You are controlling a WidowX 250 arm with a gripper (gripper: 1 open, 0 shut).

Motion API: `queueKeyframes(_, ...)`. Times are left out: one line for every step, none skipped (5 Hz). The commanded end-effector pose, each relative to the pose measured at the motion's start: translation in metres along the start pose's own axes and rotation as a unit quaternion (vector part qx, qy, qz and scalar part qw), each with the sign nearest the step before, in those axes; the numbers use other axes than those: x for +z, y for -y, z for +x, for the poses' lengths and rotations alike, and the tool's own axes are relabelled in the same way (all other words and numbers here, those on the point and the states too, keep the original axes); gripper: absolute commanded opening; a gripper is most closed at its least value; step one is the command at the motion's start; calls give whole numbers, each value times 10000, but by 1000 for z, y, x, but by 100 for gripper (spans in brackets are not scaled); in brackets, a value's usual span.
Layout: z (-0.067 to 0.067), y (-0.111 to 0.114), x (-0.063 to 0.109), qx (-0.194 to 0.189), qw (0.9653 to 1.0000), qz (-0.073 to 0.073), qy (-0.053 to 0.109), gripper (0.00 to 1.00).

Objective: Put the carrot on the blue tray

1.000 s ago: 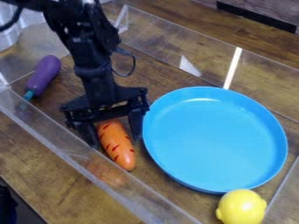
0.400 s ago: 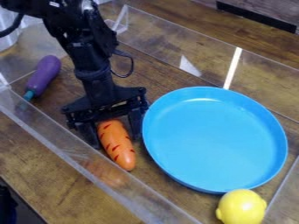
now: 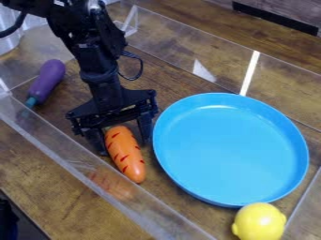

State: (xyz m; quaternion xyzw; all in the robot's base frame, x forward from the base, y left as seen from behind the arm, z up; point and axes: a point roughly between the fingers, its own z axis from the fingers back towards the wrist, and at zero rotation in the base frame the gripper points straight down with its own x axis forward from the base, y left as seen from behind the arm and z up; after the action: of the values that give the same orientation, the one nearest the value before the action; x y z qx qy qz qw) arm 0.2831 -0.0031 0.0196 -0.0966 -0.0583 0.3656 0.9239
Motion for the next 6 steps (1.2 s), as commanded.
queueKeyframes(9,-9,-1,210,9997,56,80,100)
queueKeyframes(11,-11,-1,302,9995,90,102,100)
queueKeyframes(13,-13,-2,409,9990,125,128,100)
queueKeyframes(15,-14,-2,528,9984,156,151,100)
queueKeyframes(16,-16,-2,640,9976,184,171,100)
queueKeyframes(18,-18,-2,745,9968,213,189,100)
